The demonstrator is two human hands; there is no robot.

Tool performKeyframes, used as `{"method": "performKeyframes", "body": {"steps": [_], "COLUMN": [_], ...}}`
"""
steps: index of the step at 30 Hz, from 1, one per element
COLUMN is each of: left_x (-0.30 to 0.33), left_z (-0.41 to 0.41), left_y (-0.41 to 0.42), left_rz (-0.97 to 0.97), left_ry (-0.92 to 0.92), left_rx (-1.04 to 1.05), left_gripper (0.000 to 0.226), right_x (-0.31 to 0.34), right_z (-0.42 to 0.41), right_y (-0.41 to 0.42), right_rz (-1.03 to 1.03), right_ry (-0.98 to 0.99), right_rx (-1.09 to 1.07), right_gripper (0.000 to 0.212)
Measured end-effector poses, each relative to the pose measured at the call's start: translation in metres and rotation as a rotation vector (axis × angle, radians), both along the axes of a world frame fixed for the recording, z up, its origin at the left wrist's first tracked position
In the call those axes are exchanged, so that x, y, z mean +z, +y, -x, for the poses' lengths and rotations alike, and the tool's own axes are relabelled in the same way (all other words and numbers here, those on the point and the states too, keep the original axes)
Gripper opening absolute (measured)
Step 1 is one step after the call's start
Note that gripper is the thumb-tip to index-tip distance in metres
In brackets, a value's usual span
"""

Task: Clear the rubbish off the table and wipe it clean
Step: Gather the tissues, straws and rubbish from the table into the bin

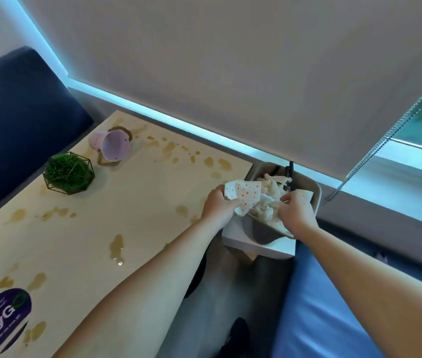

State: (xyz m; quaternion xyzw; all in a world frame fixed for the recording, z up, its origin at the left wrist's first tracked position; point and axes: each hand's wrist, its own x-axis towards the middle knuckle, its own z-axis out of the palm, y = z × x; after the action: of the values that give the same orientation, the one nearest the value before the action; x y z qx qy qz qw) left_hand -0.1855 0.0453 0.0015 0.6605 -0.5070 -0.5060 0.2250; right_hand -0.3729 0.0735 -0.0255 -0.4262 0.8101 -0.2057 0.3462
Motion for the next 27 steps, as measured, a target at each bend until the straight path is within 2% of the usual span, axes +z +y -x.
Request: {"method": "performKeyframes", "body": {"steps": [6,10,14,19,22,24,27], "left_x": [-0.018,-0.033,-0.048,-0.062,-0.07,-0.079,-0.089], "left_z": [0.034,0.05,0.065,0.08,0.086,0.09,0.094], "left_y": [-0.012,-0.019,-0.028,-0.038,-0.039,-0.041,-0.042], "left_rz": [0.0,0.037,0.108,0.165,0.232,0.292,0.332], "left_ry": [-0.077,-0.192,-0.32,-0.515,-0.597,-0.706,-0.804], "left_rx": [-0.116,-0.177,-0.235,-0.325,-0.374,-0.481,-0.593], "left_gripper": [0.038,0.044,0.044,0.046,0.062,0.074,0.065], "right_x": [-0.027,-0.041,-0.051,-0.066,-0.077,-0.084,-0.088], "right_z": [0.02,0.027,0.036,0.045,0.047,0.051,0.055], "right_y": [-0.001,-0.007,-0.018,-0.028,-0.031,-0.035,-0.041], "right_rz": [-0.068,-0.083,-0.083,-0.039,-0.039,-0.037,-0.054], "right_ry": [0.166,0.104,0.121,0.331,0.266,0.259,0.287], "right_rx": [0.138,0.108,0.123,0.253,0.259,0.277,0.331], "right_gripper": [0.016,0.014,0.012,0.01,0.013,0.017,0.019]}}
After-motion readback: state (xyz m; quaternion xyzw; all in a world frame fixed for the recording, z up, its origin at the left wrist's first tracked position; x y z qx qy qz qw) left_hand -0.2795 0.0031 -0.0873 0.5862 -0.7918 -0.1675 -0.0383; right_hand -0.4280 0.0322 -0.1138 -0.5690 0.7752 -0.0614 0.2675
